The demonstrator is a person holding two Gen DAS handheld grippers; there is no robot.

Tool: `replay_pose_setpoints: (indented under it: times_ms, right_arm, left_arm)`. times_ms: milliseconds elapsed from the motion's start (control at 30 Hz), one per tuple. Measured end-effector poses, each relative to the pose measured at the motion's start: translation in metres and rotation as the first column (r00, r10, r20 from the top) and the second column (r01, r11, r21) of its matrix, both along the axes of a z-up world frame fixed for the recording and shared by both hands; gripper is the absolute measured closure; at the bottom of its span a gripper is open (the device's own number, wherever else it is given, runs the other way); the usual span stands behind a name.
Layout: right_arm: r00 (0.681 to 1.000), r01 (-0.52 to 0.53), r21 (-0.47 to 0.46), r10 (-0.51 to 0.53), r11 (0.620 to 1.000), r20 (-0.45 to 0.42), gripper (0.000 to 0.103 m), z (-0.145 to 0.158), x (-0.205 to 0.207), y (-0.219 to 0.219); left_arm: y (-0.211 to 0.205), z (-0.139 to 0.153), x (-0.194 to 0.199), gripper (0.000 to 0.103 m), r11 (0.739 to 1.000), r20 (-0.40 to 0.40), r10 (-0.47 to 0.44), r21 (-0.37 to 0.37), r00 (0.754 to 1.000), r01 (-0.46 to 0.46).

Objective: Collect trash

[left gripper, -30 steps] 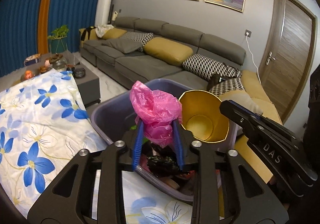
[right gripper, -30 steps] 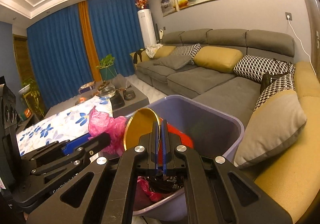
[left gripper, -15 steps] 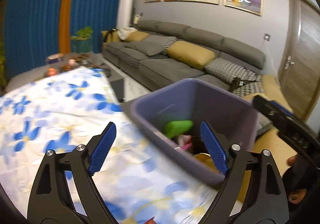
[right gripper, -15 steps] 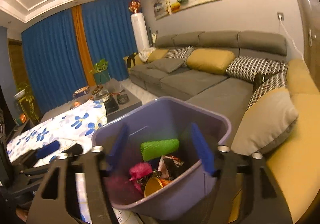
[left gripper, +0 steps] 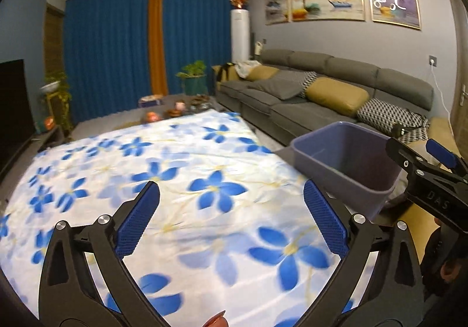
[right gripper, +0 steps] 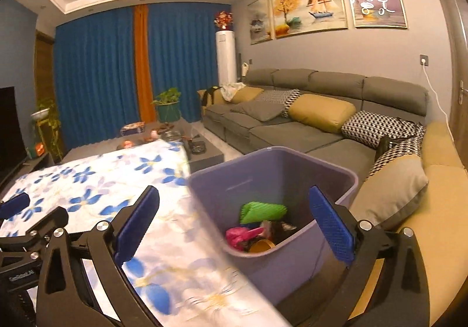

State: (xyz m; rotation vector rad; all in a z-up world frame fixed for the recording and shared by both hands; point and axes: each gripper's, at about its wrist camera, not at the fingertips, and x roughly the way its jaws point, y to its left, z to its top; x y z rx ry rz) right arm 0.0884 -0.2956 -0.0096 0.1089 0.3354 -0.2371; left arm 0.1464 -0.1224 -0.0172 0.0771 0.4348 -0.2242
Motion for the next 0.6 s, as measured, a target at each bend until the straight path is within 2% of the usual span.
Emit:
replay_pose_setpoints:
  times_ms: [400,600]
  right_arm:
    - [0.996,-0.085,-0.044,0.087,0.995,0.037,0.005,0.015,-0.047,0.076]
    - [0.987,-0.137,-0.074,0.143,0.988,0.068,0.005,0.026,-0.071,0.109]
  left_arm:
    - [0.084,0.019,-0.072,0.006,0.991,0.05,0.13,-0.039,0.99,-0.128]
    - [0.116,0.021,-0.097,0.006,0.982,0.046,0.183,-0.057,0.982,-0.18]
